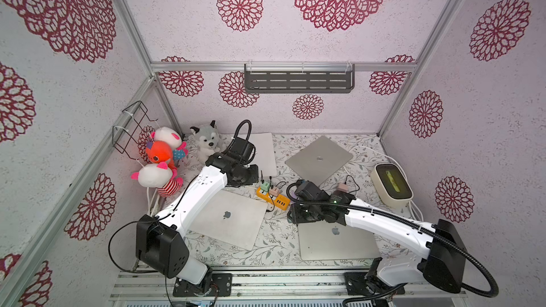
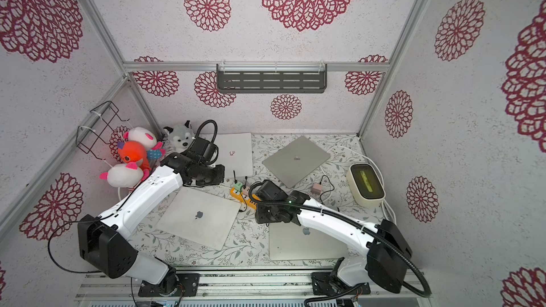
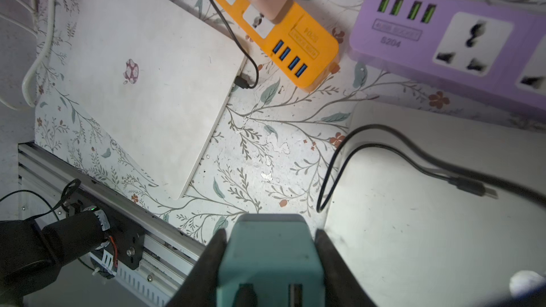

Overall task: Unplug the laptop charger
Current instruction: Place the plug at the center of the board.

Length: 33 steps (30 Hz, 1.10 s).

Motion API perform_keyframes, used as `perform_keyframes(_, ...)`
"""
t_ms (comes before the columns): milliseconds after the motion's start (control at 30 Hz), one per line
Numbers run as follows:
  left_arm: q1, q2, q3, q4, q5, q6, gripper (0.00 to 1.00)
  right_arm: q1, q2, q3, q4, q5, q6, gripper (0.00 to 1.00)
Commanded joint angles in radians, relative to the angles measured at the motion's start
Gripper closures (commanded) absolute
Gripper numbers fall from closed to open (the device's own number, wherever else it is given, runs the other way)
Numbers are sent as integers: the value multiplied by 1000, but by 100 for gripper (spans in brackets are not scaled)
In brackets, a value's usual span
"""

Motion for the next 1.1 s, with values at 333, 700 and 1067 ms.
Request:
perform_keyframes(333, 11, -32, -51, 49, 17, 0, 100, 35, 149, 15, 77, -52, 27, 74)
perform_keyframes(700, 15, -25, -58, 55, 20, 7, 100, 71, 280, 136, -79, -42, -27, 74)
perform_keyframes(1067, 20, -23, -73, 71, 29, 11, 100, 96, 369, 210, -188, -45, -62, 74)
